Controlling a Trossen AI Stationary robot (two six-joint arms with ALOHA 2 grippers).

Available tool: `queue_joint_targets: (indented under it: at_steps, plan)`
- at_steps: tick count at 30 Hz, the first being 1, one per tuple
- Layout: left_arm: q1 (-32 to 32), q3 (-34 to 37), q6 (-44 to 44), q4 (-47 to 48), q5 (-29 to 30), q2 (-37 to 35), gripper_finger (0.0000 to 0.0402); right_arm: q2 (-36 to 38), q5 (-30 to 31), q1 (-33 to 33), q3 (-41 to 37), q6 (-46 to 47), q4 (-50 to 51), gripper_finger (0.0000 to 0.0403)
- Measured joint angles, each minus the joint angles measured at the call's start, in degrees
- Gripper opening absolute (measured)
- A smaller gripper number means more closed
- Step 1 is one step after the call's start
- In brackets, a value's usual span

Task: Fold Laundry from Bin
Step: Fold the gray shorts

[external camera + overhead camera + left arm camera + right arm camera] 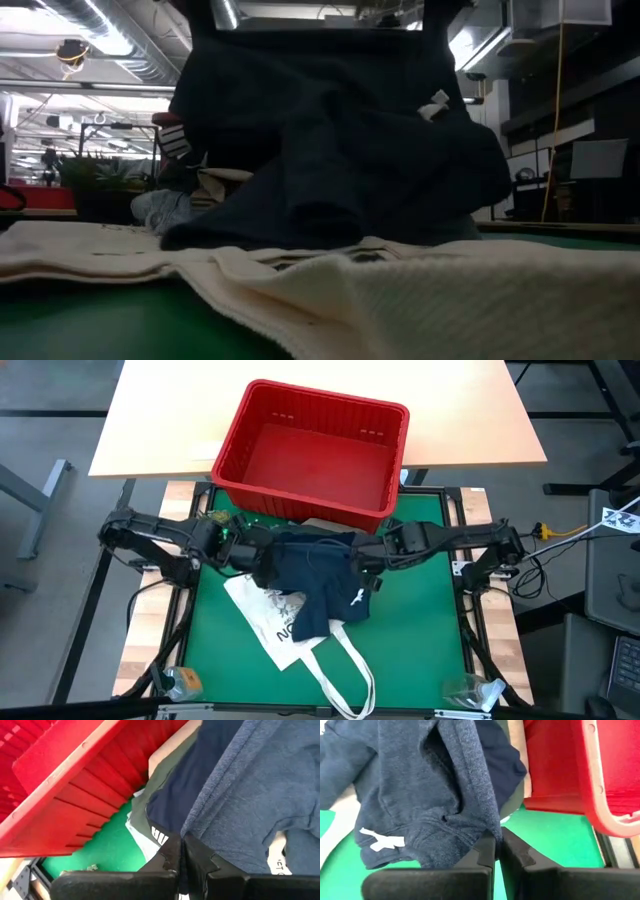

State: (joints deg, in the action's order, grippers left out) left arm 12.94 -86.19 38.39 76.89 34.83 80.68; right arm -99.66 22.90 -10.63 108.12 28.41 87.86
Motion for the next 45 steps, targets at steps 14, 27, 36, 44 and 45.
queue_joint_targets:
  at_steps: [14,27,36,44,45]
  plan:
    - [-6.66,1.78,-7.69,-0.62,-1.44,5.56,0.0002,0.04,2.32,3.66,-12.03,-3.49,-5.79,0.0014]
    - [-14.38,9.05,-18.06,-8.62,-0.83,7.06,0.0018,0.02,7.40,8.50,-14.29,-5.40,-11.94,0.0014]
    - [-17.42,9.22,-19.65,-10.24,-0.90,7.08,0.0028,0.02,5.99,9.68,-14.32,-5.36,-13.29,0.0014]
    - [-17.96,9.22,-23.83,-10.35,-1.51,7.08,0.0029,0.02,5.99,9.57,-14.32,-5.38,-13.44,0.0014]
    - [-17.96,9.22,-23.95,-10.37,-1.48,7.08,0.0029,0.02,5.99,9.57,-14.32,-5.38,-13.46,0.0014]
